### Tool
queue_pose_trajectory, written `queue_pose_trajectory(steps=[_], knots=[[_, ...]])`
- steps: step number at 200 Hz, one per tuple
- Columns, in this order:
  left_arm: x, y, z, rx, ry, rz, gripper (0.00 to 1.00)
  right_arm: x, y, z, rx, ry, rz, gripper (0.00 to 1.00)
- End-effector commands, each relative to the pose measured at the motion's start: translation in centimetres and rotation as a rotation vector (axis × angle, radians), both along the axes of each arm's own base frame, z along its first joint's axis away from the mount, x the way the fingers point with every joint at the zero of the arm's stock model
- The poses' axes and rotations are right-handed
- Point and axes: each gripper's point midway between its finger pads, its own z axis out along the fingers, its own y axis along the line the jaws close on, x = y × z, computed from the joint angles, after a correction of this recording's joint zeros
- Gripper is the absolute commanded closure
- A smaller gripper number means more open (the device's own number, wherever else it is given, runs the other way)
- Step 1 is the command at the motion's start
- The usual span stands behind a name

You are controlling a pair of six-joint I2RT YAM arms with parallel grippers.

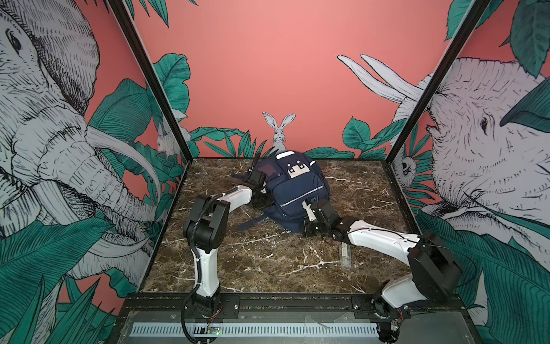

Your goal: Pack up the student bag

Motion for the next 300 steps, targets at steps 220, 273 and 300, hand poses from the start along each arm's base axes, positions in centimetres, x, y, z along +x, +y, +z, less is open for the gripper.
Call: queue_pose_trajectory(steps=[220, 273, 300], knots=[[-6.1, -8.1, 5.7, -0.103, -0.101, -0.188, 0.48, 8.4, -3.3, 0.2, -0.061, -0.019, -0.096, 0.63], [-7.1, -7.6, 3.5, -0.103, -0.044, -0.145, 0.45, 8.3, -2.4, 0.1, -0.019, 0.014, -0.078, 0.58], [-7.3, -7.6, 2.6, -0.104, -0.028, -0.137, 0.45, 8.5, -2.4, 1.0, 0.003, -0.006, -0.095, 0.56]])
